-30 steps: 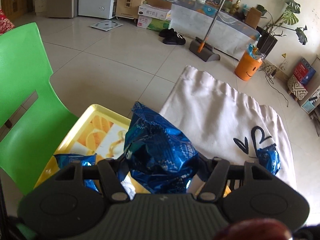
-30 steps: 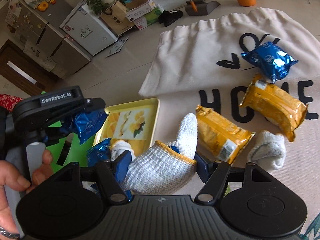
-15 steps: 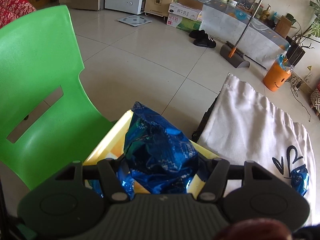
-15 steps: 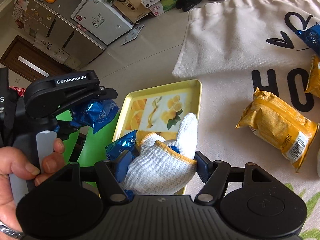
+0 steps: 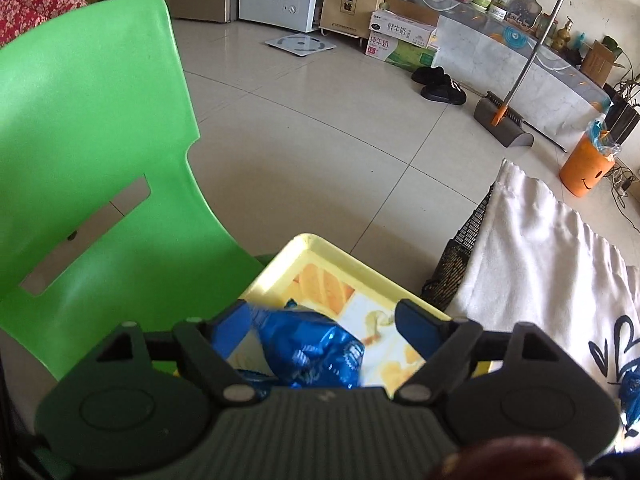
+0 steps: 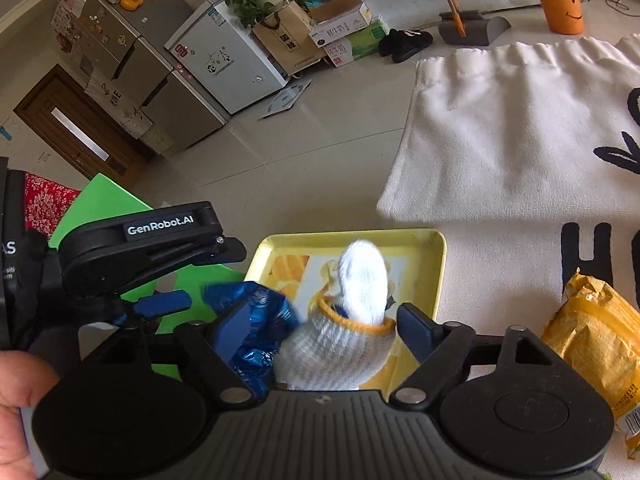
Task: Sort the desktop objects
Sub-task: 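Release the blue packet into the yellow tray with the left tool while the right tool releases the glove there, then move both tools back to the pile and lower the right tool onto a white glove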
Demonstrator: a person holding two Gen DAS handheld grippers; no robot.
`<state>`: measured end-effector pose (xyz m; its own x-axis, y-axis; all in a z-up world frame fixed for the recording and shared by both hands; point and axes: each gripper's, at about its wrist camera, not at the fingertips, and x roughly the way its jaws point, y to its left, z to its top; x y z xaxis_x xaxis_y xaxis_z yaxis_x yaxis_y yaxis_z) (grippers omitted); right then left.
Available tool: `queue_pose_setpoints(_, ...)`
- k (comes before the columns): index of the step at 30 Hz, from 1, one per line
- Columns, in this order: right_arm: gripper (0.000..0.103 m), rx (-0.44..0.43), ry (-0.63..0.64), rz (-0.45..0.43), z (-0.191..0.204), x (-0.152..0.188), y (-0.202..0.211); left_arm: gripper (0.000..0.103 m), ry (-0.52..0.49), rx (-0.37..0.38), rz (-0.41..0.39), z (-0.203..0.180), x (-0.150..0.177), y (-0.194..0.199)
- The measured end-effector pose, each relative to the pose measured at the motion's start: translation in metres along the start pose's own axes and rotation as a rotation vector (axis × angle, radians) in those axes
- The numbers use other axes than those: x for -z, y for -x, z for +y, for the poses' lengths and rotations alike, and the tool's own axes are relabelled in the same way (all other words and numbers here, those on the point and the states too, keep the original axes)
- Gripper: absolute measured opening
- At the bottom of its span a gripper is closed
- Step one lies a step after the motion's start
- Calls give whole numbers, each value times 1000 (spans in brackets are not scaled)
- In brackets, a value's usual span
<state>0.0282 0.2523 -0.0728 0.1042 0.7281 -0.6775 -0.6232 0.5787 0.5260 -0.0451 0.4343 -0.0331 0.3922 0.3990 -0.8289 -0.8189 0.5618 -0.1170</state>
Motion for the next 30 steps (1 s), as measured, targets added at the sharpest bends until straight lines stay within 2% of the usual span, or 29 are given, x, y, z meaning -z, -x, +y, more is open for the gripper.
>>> queue_pose_setpoints(2,86,3,-18,4,-2,0,5,96,17,1,-13,-2,0,5)
queue_pose_setpoints(4,86,6,-11,10,-2,-2,11,96,20,31,-5,-5,-1,6)
queue_pose_setpoints(8,86,23,17,13,-5,-3,24,102,-5,49,-6,-17,3,11)
queue_pose_setpoints(18,86,123,-8,50,-41,-8,58,102,-122,99,-8,-63,21,26)
queue_pose_setpoints(30,86,184,-36,29,-78,-15,98,102,-227,155,10,-109,48,37)
